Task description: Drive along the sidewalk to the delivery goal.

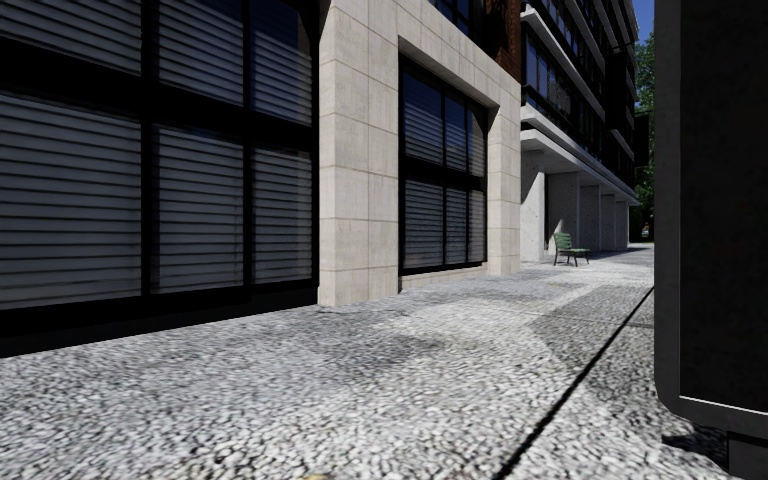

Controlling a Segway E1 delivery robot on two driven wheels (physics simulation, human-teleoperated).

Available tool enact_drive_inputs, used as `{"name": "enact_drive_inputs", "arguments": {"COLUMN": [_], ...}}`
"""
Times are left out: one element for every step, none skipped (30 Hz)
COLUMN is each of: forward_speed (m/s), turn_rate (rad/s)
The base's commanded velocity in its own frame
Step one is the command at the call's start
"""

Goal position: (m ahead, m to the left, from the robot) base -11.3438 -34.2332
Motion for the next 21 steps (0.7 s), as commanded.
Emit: {"name": "enact_drive_inputs", "arguments": {"forward_speed": [0.0, 0.0, 0.0, 0.0, 0.0, 0.0, 0.0, 0.0, 0.0, 0.0, 0.0, 0.0, 0.0, 0.0, 0.0, 0.0, 0.0, 0.0, 0.0, 0.0, 0.0], "turn_rate": [0.0, 0.0, 0.0, 0.0, 0.0, 0.0, 0.0, 0.0, 0.0, 0.0, 0.0, 0.0, 0.0, 0.0, 0.0, 0.0, 0.0, 0.0, 0.0, 0.0, 0.0]}}
